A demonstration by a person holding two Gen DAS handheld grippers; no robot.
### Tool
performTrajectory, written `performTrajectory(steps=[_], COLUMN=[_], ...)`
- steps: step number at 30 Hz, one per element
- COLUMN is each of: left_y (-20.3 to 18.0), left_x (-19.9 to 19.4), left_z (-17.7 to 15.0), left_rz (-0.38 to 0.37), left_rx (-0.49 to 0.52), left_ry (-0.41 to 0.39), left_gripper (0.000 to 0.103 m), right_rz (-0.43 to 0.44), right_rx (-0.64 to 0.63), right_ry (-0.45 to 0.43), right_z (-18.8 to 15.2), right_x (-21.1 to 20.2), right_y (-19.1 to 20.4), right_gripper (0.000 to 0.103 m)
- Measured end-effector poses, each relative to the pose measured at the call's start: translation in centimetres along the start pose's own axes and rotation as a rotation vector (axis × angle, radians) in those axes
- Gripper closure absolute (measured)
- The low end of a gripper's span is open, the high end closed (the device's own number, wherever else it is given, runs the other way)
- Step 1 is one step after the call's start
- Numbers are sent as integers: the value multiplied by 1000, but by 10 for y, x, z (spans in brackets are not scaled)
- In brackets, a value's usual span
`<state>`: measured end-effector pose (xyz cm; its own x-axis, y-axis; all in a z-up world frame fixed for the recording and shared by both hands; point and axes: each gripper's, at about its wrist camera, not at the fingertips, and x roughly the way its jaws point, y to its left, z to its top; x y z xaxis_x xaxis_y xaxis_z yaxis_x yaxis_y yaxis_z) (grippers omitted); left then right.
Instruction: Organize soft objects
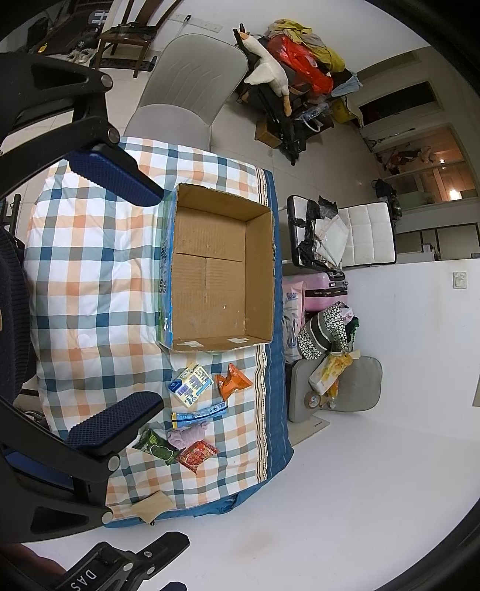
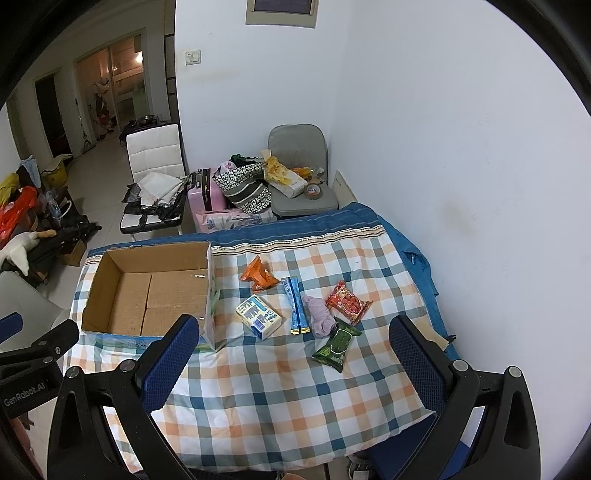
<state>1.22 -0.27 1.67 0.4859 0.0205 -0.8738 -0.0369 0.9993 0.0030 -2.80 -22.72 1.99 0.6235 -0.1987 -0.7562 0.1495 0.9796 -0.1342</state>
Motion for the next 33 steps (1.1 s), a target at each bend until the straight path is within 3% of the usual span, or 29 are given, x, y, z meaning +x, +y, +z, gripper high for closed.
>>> performTrajectory(steps=[20,24,29,33], left_y=[1,-2,-35,-72], left_x=[-1,4,53,131], left_z=[2,6,39,61], left_rz=[-4,-10,-34,-123], left_rx=[-1,12,75,70], left_ry=[2,-7,34,172], left_gripper=[0,0,0,0], right_rz=[4,38,62,37], right_rx=[-2,32,134,226], right_ry=[1,20,86,171], right_z=[0,-1,-6,-12], right_x=[-2,5,44,103], right_y=[5,1,-28,-63], right_gripper=[0,0,0,0])
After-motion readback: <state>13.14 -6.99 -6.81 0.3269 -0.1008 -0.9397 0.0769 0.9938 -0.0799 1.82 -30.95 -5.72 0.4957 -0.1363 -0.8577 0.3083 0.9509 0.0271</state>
